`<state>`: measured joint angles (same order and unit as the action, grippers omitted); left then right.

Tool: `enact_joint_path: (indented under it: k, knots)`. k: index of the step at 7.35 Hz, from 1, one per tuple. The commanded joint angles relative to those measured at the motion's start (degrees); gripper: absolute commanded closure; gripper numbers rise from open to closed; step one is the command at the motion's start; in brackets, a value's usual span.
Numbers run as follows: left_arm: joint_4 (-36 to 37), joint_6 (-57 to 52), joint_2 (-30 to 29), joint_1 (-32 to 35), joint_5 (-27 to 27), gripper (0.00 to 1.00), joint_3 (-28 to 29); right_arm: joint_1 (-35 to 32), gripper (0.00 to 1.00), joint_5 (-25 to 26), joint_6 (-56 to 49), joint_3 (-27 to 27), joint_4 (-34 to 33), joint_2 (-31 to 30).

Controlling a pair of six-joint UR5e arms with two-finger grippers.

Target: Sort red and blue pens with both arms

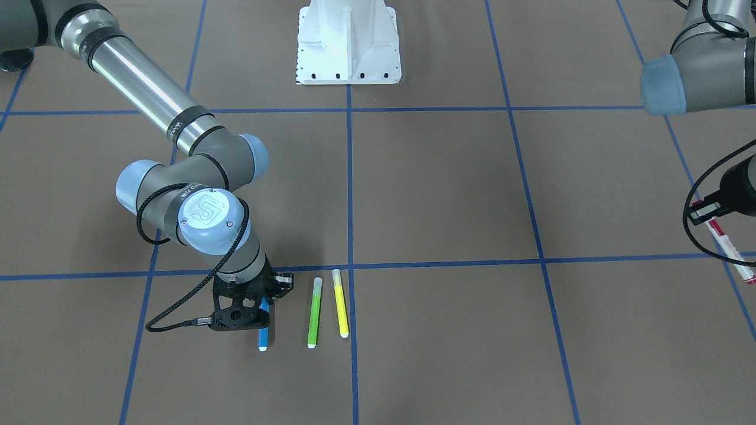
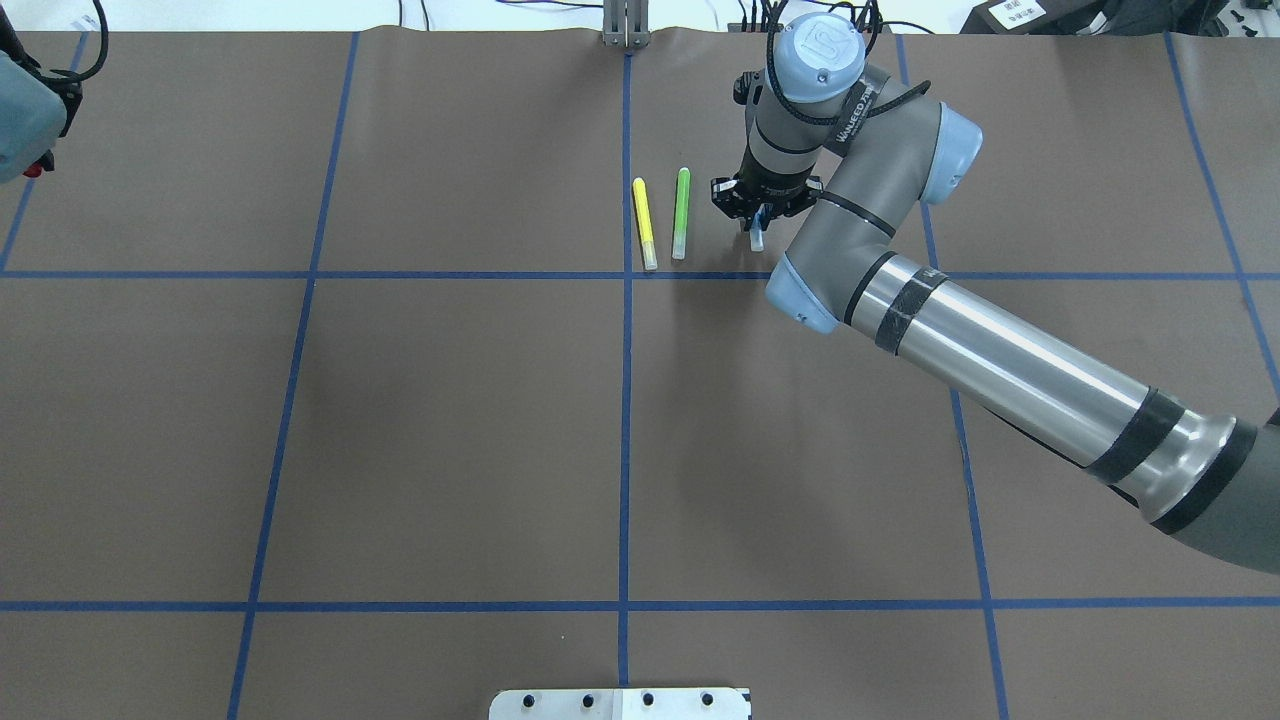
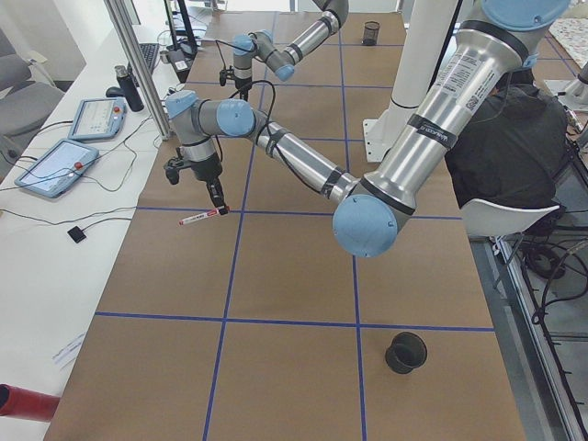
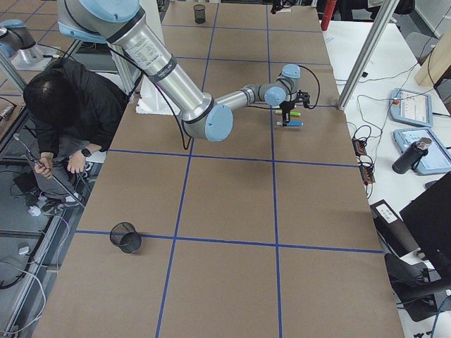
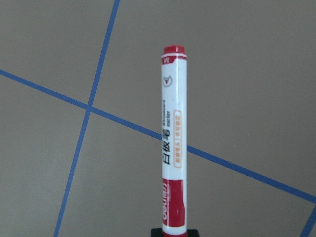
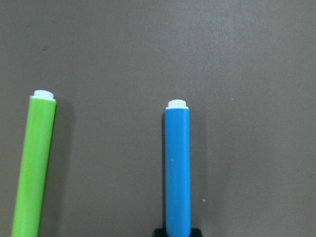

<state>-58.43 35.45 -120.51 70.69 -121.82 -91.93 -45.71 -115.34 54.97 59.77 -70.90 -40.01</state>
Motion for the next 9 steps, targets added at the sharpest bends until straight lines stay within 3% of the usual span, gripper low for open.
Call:
enact_joint_path:
  k: [1,5,7,9]
  knots:
    - [0.07,-0.73,4.46,0.59,0.09,1.0,-4.45,-1.31,1.0,-0.59,-1.35,2.18,-3.25,-0.07]
    - [4.28,-14.35,19.12,5.16,0.7,1.0,-16.23,-4.81,1.0,0.65,-4.25,7.28,-12.05,-1.55]
    - [4.28,-17.16,31.15,6.38,0.79,1.0,-22.21,-8.41,1.0,0.82,-9.95,10.8,-12.24,-5.94]
    - [4.55,-17.0,38.82,9.97,0.1,1.0,-24.53,-12.98,1.0,1.34,-23.87,13.17,-19.92,-7.19]
